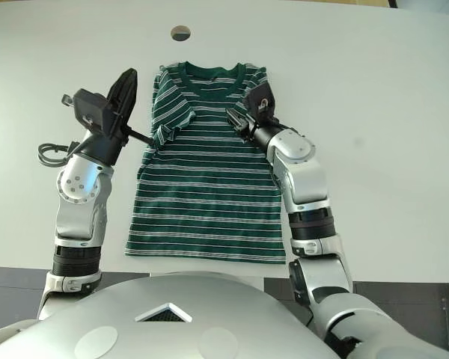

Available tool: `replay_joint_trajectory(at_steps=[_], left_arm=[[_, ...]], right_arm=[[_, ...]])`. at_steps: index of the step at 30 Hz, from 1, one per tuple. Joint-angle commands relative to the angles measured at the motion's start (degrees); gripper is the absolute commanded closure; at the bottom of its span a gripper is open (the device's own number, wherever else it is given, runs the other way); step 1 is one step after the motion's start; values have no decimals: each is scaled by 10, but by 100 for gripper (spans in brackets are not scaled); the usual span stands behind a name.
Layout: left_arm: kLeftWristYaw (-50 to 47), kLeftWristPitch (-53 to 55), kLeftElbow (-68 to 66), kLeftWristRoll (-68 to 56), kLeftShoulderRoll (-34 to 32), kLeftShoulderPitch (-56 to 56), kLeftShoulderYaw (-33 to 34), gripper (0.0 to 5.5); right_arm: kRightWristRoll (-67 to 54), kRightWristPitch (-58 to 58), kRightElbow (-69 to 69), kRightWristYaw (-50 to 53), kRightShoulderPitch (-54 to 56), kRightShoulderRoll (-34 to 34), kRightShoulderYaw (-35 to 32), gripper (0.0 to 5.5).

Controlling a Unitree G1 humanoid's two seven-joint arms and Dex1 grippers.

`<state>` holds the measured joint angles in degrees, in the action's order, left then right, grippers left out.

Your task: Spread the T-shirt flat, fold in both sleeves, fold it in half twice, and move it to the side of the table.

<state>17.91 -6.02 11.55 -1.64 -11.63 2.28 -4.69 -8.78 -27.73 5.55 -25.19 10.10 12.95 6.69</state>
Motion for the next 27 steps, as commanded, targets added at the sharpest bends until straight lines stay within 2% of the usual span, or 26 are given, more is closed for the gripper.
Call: replay_joint_trajectory(at_steps=[1, 3, 5, 9, 11, 14, 16, 20, 27], left_arm=[[96, -35, 24, -19, -82, 21, 0, 540], [178, -72, 39, -25, -160, 60, -1, 540], [252, -120, 37, -12, -250, 106, 14, 540], [325, -193, 37, 45, -386, 176, 52, 540], [358, -223, 48, 56, -438, 210, 68, 540], [403, -242, 38, 58, -499, 240, 76, 514], [410, -250, 20, 67, -511, 247, 70, 482], [414, -260, -3, 66, -510, 252, 51, 427], [393, -274, -40, 83, -492, 232, 26, 314]], right_arm=[[20, 131, 127, -63, -84, 89, -15, 307], [24, 214, 173, -129, -145, 163, -37, 307], [85, 350, 174, -178, -215, 261, -65, 307], [255, 589, 97, -188, -318, 426, -108, 307], [271, 651, 70, -195, -353, 472, -133, 307], [275, 685, 63, -206, -408, 504, -156, 302], [297, 694, 59, -209, -426, 511, -153, 268], [352, 701, 53, -193, -428, 506, -148, 205], [365, 692, 74, -189, -435, 501, -129, 88]])
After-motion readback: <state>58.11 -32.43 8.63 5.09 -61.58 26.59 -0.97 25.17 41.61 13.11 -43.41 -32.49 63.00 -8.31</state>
